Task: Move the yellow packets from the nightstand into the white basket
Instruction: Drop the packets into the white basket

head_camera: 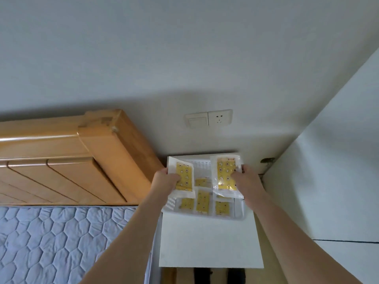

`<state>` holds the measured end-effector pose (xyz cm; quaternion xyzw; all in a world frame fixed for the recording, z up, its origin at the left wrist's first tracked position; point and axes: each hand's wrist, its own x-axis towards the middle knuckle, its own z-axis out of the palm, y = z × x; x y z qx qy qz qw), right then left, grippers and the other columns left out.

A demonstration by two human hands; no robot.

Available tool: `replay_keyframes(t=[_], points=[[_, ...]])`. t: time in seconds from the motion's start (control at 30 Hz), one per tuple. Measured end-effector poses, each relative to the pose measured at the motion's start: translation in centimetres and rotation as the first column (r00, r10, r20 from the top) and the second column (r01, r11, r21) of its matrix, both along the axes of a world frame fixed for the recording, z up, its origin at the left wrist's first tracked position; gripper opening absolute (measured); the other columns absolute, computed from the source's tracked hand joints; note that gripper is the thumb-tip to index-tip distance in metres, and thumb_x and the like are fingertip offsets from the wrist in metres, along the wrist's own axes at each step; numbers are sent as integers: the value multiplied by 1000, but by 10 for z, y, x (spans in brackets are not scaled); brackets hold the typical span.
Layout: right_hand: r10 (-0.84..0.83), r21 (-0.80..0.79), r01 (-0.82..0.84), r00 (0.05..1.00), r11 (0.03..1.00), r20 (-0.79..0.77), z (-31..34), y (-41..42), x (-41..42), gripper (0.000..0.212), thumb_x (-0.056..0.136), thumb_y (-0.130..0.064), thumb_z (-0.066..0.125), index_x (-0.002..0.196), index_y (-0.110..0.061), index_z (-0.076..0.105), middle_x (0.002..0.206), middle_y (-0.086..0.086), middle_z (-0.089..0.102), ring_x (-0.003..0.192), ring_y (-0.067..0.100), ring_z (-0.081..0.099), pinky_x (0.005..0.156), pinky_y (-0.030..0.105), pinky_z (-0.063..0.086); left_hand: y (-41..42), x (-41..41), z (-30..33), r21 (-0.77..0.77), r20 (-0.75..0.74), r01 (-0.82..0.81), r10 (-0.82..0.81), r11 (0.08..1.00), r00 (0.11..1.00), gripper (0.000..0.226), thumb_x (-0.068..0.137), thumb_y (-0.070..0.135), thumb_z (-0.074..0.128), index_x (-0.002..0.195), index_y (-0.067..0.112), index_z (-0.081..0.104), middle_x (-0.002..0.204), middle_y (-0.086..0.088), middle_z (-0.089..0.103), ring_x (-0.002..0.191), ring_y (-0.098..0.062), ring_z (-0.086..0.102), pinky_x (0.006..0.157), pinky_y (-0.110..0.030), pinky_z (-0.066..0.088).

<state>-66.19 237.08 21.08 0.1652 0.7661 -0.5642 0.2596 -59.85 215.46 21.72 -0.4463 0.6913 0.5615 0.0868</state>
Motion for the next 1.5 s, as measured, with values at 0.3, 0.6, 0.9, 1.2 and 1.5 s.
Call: replay_keyframes(t=[0.3, 0.6, 0.9, 1.2, 1.5], points=[[218, 289, -261, 960, 921, 173, -124, -31, -9, 42, 84, 5, 40, 121, -13, 49, 93, 4, 55, 58, 11, 47, 40, 21, 31, -8, -20, -129, -36, 272, 272, -253, 962, 929, 11, 78, 2, 49, 82, 8, 57, 70, -1, 48, 62, -20, 47, 54, -25, 36], [197, 275, -273, 942, 922, 273, -190, -62, -8, 39, 85, 7, 42, 119, -10, 49, 96, 5, 58, 68, 15, 53, 47, 24, 36, -9, -14, -161, -283, 429, 561, -421, 778, 800, 41, 84, 2, 42, 124, 9, 46, 97, -9, 57, 87, -29, 58, 63, -32, 47], [140, 249, -188, 970, 950, 198, -230, -87, -38, 34, 85, 4, 40, 114, -5, 54, 94, 10, 61, 68, 17, 51, 54, 28, 39, -2, -36, -196, -395, 310, 458, -354, 797, 882, 50, 86, -3, 42, 129, 19, 29, 82, -4, 62, 65, -21, 61, 42, -27, 40], [128, 196, -167, 972, 966, 196, -243, -98, -29, 59, 86, 1, 43, 144, -9, 38, 105, 7, 62, 73, 16, 58, 57, 29, 46, 4, -39, -227, -466, 339, 580, -471, 668, 815, 84, 84, -2, 51, 151, 24, 8, 157, -9, 16, 141, -34, 32, 104, -46, 45], [108, 208, -136, 984, 969, 143, -235, -109, -19, 68, 89, 2, 41, 153, -8, 19, 155, 11, 30, 139, 28, 34, 97, 36, 45, -6, -25, -237, -306, 555, 903, -714, 301, 426, 71, 93, 16, 46, 154, 24, 13, 164, -2, 1, 150, -29, 6, 121, -45, 15]])
